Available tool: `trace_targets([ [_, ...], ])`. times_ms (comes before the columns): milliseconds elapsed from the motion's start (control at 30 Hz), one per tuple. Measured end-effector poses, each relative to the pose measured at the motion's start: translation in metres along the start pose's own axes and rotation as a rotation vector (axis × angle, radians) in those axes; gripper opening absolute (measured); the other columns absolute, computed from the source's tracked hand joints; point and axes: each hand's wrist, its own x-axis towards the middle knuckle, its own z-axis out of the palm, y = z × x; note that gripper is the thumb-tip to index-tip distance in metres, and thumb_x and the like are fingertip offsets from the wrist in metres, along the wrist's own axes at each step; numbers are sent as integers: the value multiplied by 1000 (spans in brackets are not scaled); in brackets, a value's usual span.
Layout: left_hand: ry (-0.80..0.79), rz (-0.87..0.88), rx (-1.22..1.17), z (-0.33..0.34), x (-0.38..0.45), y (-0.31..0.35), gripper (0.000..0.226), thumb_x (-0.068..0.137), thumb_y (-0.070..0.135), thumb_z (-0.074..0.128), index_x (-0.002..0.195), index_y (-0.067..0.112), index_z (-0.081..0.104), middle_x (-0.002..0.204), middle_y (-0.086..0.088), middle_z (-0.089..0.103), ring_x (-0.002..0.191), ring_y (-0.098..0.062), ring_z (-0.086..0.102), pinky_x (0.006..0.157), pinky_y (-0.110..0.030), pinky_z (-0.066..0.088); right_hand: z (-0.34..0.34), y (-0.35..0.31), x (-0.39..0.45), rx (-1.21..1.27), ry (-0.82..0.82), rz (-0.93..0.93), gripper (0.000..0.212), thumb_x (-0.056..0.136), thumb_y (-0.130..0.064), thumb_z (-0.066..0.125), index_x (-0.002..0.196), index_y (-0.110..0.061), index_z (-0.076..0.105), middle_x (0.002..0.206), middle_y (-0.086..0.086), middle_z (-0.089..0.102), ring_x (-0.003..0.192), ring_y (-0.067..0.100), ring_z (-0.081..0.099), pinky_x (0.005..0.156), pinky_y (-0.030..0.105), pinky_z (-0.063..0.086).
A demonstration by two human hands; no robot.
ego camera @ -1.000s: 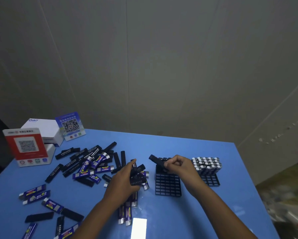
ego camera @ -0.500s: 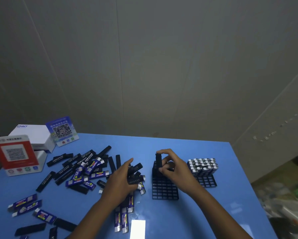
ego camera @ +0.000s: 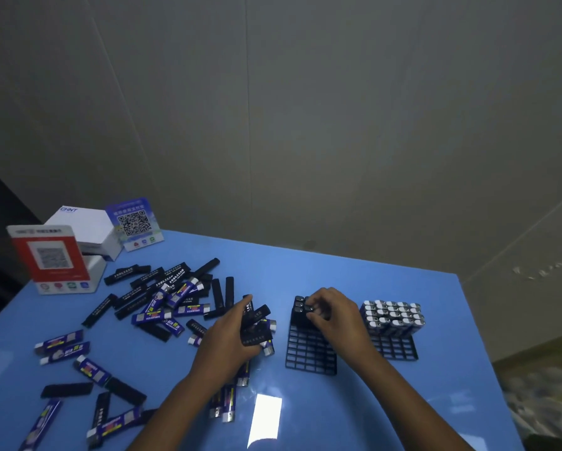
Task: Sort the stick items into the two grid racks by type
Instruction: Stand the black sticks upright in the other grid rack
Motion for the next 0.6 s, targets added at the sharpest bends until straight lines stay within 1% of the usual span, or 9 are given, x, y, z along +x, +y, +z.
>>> trace_targets([
  [67,3,-14,-9,1,-2,-2,95,74,21,76,149,45,23,139,11,50,118,-12,54,88,-33,54,7,4,1,-65,-31,-17,30,84,-4,73,86,-31,60,86,-11,60,79,7,60,70,14,47],
  [167,9,-20,-11,3,-4,-4,94,75,19,76,150,42,23,133,10,53,111,-9,55,85,-28,54,16,7,-1,-167,-58,-39,29,87,-9,71,87,-32,53,87,-17,56,76,2,57,68,10,42],
  [267,4,-32,-16,4,-6,-5,93,76,19,75,150,42,23,131,9,54,105,-6,54,84,-26,54,22,11,-2,-248,-51,-58,19,87,-13,69,88,-23,53,87,-12,56,76,7,54,71,27,47],
  [300,0,-40,-24,4,-6,-5,93,76,19,75,150,42,23,130,8,55,105,-7,56,84,-28,55,23,11,-3,-258,-47,-56,17,88,-13,69,88,-21,54,88,-10,57,77,9,54,71,30,48],
  [400,-8,-52,-20,6,-6,-6,94,76,18,75,151,41,23,131,7,56,107,-10,58,84,-30,56,25,9,-4,-284,-33,-74,15,89,-13,69,89,-16,55,91,-6,60,80,13,56,71,31,47],
  [500,-14,-61,-10,6,-7,-6,93,77,18,74,151,39,23,134,8,53,114,-11,56,87,-28,54,27,6,-4,-272,-42,-102,16,89,-10,68,86,-15,53,89,-6,58,81,14,54,70,31,46],
  [600,-23,-61,-6,6,-8,-5,92,77,19,74,151,38,23,136,7,52,116,-12,54,89,-29,53,30,6,-4,-313,-65,-110,14,89,-9,66,87,-17,54,95,-4,60,86,16,57,70,31,46],
])
